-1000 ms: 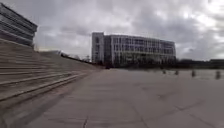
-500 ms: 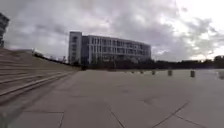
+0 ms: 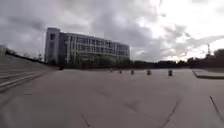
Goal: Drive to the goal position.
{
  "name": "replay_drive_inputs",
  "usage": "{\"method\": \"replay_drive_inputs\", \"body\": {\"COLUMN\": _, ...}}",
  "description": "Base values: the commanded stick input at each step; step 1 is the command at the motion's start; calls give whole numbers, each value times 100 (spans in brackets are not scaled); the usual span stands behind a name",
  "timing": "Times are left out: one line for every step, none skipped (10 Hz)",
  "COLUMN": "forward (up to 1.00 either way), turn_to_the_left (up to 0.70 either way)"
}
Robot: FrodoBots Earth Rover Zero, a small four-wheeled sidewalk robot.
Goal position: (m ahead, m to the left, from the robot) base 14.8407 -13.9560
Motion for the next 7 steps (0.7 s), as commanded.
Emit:
{"method": "replay_drive_inputs", "body": {"forward": 70, "turn_to_the_left": 0}}
{"method": "replay_drive_inputs", "body": {"forward": 70, "turn_to_the_left": 0}}
{"method": "replay_drive_inputs", "body": {"forward": 70, "turn_to_the_left": 0}}
{"method": "replay_drive_inputs", "body": {"forward": 70, "turn_to_the_left": 0}}
{"method": "replay_drive_inputs", "body": {"forward": 70, "turn_to_the_left": 0}}
{"method": "replay_drive_inputs", "body": {"forward": 70, "turn_to_the_left": 0}}
{"method": "replay_drive_inputs", "body": {"forward": 70, "turn_to_the_left": 0}}
